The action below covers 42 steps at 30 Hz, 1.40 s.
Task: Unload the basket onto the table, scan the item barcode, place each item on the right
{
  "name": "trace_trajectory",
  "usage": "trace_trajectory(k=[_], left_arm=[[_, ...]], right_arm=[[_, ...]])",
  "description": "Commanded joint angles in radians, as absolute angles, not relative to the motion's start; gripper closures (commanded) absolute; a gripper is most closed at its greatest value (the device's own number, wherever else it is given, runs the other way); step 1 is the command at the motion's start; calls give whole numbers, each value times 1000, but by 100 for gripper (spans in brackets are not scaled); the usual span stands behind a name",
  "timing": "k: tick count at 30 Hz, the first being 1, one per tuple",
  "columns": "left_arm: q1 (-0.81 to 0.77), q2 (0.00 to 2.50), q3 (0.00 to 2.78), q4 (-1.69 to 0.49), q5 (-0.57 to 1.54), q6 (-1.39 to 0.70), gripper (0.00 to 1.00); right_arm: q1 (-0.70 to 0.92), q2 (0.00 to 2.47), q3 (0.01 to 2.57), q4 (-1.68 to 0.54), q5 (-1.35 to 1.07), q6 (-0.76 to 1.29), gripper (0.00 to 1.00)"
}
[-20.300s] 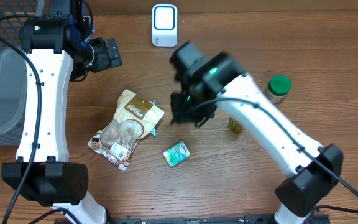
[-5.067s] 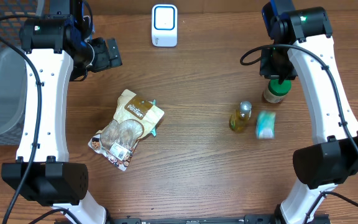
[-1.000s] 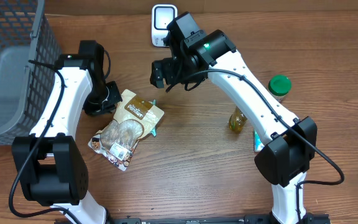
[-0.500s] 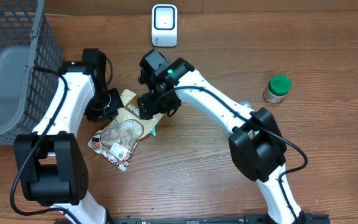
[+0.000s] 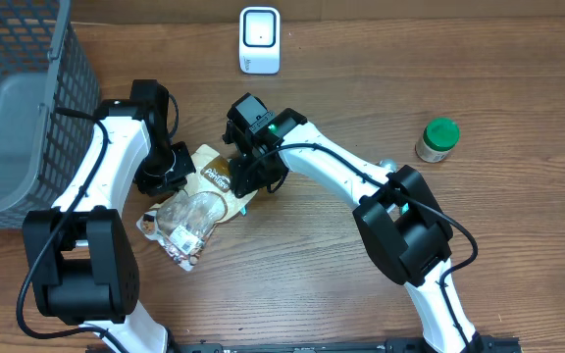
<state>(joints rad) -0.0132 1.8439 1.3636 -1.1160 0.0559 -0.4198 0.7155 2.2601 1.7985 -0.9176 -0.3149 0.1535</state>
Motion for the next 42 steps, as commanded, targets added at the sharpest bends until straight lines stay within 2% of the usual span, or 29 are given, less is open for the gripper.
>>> trace_trajectory(k=[1, 2, 3, 11, 16, 18, 20, 21, 23, 24, 25, 26, 28, 35, 36, 38, 42], left_arm=[[-14, 1845, 1357, -1115, 53, -422, 92], [-14, 1845, 1357, -1120, 61, -421, 96], [-14, 1844, 1358, -1122, 78, -400, 96], [-4, 1844, 1460, -1219, 294, -182, 96], [-4, 1844, 1555, -1320, 367, -142, 90], [-4, 1844, 1573, -1336, 374, -126, 80], [-4, 1844, 1574, -1322, 357, -127, 47], [-4, 1845, 1573, -1303, 344, -128, 39], [-4, 1845, 1571, -1259, 310, -159, 39], [-7, 1845, 1571, -1237, 281, -186, 40], [-9, 1845, 1571, -1218, 251, -207, 40], [-10, 1845, 1571, -1200, 212, -229, 39], [-14, 1845, 1571, -1187, 150, -253, 36], [-14, 1846, 1519, -1182, 34, -260, 32], [-14, 1846, 1506, -1188, 23, -270, 33], [-12, 1846, 1481, -1220, 3, -312, 45], [-7, 1843, 1472, -1328, -1, -362, 91]], right_arm=[[710, 2255, 1797, -915, -346, 151, 85], [708, 2255, 1802, -923, -345, 150, 94], [705, 2254, 1809, -936, -346, 147, 96], [669, 2177, 1848, -1010, -346, 128, 96], [652, 2123, 1848, -1086, -345, 125, 96], [643, 2115, 1848, -1116, -345, 125, 96], [632, 2115, 1848, -1133, -346, 125, 96], [630, 2115, 1846, -1136, -345, 125, 96], [627, 2115, 1837, -1135, -345, 125, 89], [627, 2115, 1834, -1137, -345, 125, 68], [627, 2115, 1832, -1139, -345, 125, 56], [627, 2115, 1829, -1142, -345, 125, 51], [627, 2115, 1820, -1148, -345, 125, 46], [627, 2116, 1776, -1185, -342, 126, 39], [627, 2116, 1770, -1187, -342, 126, 38], [627, 2116, 1760, -1189, -343, 126, 35], [638, 2116, 1753, -1196, -343, 126, 33]])
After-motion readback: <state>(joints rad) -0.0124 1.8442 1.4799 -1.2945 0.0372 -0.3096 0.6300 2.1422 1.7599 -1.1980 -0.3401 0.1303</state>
